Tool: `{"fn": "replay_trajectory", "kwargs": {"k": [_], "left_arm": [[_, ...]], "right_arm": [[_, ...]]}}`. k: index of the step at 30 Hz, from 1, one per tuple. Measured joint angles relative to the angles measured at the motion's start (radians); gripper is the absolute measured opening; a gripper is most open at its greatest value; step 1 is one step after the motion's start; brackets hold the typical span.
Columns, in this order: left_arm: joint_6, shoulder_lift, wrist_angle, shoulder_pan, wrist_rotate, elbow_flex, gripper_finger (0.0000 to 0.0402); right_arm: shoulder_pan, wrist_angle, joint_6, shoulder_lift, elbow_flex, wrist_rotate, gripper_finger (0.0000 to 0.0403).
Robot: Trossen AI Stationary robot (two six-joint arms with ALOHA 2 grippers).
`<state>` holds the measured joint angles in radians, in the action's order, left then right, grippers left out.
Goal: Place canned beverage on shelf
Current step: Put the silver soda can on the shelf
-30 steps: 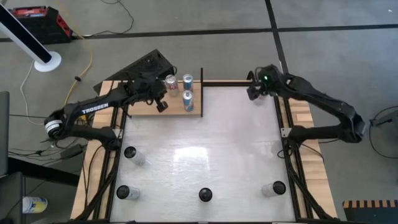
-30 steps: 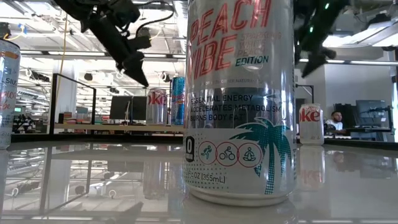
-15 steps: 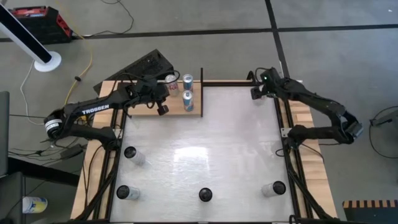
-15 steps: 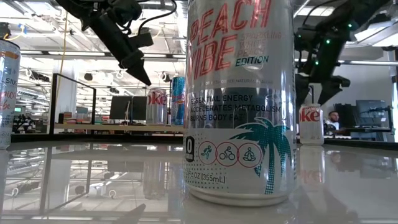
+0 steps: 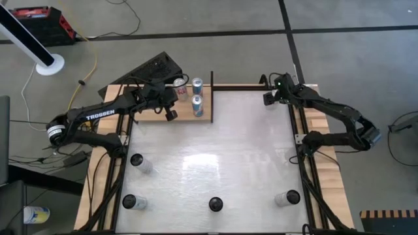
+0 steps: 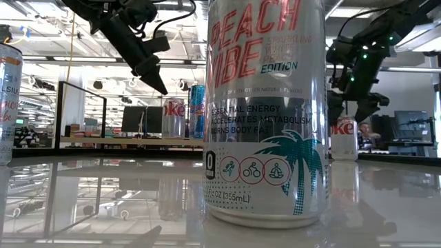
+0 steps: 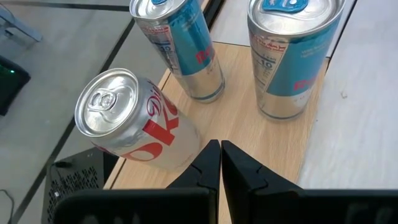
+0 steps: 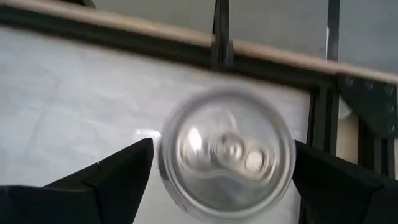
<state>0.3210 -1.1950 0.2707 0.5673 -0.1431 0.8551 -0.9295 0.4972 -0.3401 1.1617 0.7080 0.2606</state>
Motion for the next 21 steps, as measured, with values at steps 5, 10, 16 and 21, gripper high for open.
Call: {"fn": "replay_trajectory", "kwargs": {"k": [5, 10, 16, 21], "left_arm": [[0.000, 0.000, 0.000, 0.000, 0.001, 0.000, 0.0000], [0.000, 0.000, 0.017, 0.000, 0.001, 0.000, 0.0000], [-0.012, 0.013, 0.089, -0.002, -0.001, 0.000, 0.0000], [-0.048, 0.064, 0.165, -0.018, -0.007, 0.000, 0.0000]], "right_arm": [[0.000, -0.007, 0.001, 0.005, -0.001, 0.000, 0.0343], [0.014, 0.011, 0.009, -0.015, 0.003, -0.001, 0.0316], [0.111, 0.044, 0.043, -0.065, 0.117, 0.004, 0.0316], [0.268, 0.045, 0.069, -0.089, 0.292, 0.050, 0.0316]]}}
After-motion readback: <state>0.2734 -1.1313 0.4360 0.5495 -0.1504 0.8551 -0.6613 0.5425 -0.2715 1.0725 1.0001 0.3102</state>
